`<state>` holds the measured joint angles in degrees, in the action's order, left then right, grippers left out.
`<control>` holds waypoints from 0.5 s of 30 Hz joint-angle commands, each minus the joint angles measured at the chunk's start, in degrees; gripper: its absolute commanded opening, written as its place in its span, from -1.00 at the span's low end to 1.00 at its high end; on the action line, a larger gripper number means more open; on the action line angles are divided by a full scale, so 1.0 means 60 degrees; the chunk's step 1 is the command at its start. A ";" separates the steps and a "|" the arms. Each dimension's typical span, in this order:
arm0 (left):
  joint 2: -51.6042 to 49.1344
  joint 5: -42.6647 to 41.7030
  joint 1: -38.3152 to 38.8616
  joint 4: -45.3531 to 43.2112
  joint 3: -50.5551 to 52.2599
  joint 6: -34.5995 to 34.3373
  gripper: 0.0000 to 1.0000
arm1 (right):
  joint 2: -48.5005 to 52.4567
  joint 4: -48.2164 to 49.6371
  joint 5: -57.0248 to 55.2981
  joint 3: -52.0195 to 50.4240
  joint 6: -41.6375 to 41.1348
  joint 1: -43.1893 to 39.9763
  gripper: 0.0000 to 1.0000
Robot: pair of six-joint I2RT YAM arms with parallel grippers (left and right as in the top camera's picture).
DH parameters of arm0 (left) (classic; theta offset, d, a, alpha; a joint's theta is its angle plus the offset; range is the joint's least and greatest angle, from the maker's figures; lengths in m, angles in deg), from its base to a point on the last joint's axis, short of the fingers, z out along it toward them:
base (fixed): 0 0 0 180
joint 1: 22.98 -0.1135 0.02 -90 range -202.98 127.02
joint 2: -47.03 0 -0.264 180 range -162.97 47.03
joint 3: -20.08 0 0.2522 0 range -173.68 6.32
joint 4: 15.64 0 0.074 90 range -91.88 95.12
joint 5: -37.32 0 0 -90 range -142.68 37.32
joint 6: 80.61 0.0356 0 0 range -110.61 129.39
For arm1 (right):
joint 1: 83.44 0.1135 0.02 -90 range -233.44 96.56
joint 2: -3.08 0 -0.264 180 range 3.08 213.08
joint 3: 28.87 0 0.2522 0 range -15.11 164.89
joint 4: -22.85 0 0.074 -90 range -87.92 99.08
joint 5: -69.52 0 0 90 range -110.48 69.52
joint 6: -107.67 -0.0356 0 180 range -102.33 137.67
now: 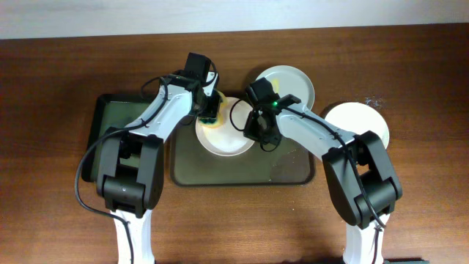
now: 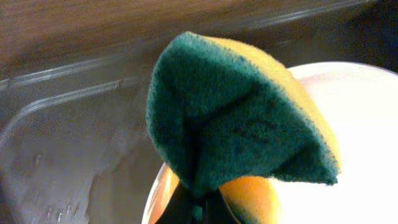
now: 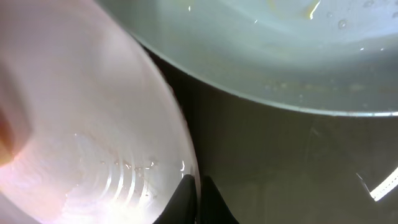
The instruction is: Clean dirty plates on tray and stack at the side
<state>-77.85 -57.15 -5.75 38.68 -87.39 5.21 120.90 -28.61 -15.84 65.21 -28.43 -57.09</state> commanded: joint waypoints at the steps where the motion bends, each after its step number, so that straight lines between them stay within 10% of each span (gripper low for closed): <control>1: -0.0040 0.0583 -0.0186 0.1388 0.0095 -0.0368 -1.00 | 0.0262 -0.0146 0.0055 -0.0102 0.0401 0.0055 -0.92; 7: 0.0138 -0.2612 -0.0404 0.1942 -0.0153 0.1246 -1.00 | 0.0262 -0.0120 0.0219 -0.0102 0.0696 0.0324 -0.92; 15: 0.1089 -0.2973 -0.1268 0.1938 -0.2299 0.1246 -1.00 | 0.0266 -0.0430 0.0226 -0.0106 0.0725 0.0419 -0.92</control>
<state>-76.72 -72.25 -11.34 50.68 -95.48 11.02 120.90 -29.92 -14.42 65.21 -24.35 -55.54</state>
